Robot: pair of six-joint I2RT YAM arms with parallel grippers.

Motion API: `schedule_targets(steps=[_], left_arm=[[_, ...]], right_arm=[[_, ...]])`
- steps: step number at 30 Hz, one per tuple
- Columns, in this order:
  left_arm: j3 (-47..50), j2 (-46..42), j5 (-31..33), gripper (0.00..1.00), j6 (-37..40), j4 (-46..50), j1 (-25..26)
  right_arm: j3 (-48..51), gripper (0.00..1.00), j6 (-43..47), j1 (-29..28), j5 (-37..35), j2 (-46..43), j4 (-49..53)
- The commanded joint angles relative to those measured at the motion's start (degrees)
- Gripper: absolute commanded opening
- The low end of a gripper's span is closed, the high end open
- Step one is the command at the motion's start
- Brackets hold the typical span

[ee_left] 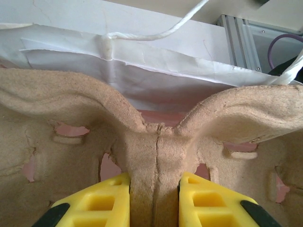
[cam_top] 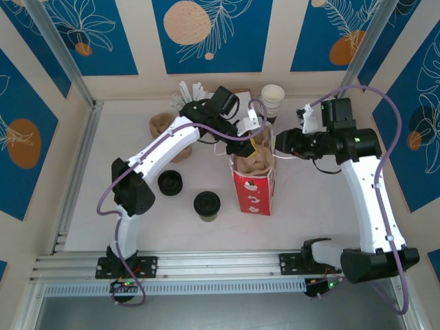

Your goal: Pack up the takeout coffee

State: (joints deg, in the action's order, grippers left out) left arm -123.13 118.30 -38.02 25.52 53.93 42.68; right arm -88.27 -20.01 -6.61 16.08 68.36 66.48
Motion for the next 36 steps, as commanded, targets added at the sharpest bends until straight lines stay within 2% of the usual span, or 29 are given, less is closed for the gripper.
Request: schedule_targets(steps=[1, 7, 13, 19, 29, 36], left_arm=[[1.5, 1.2, 2.0, 0.21, -1.4, -0.2, 0.6], [2.1, 1.4, 3.8, 0.21, -2.5, -1.0, 1.2], [2.5, 2.2, 7.9, 0.20, -3.9, -1.5, 2.2], [2.6, 2.0, 9.0, 0.20, -6.1, -2.4, 2.6], [3.2, 1.6, 9.8, 0.19, -10.0, -4.2, 2.7], [2.7, 1.4, 11.9, 0.19, -9.3, -3.6, 2.6]], right_arm=[[-3.0, 0.45, -2.3, 1.2, -0.3, -3.4, 5.3], [-1.8, 0.45, -6.4, 1.7, 1.2, -7.9, 9.0], [9.9, 0.45, -12.9, 1.5, 4.9, -12.7, 2.2], [17.1, 0.44, -18.1, 1.0, 6.3, -15.0, -3.6], [21.3, 0.43, -18.7, -0.4, 5.9, -15.2, -4.4], [22.0, 0.35, -15.9, -0.5, 3.5, -15.4, -0.6]])
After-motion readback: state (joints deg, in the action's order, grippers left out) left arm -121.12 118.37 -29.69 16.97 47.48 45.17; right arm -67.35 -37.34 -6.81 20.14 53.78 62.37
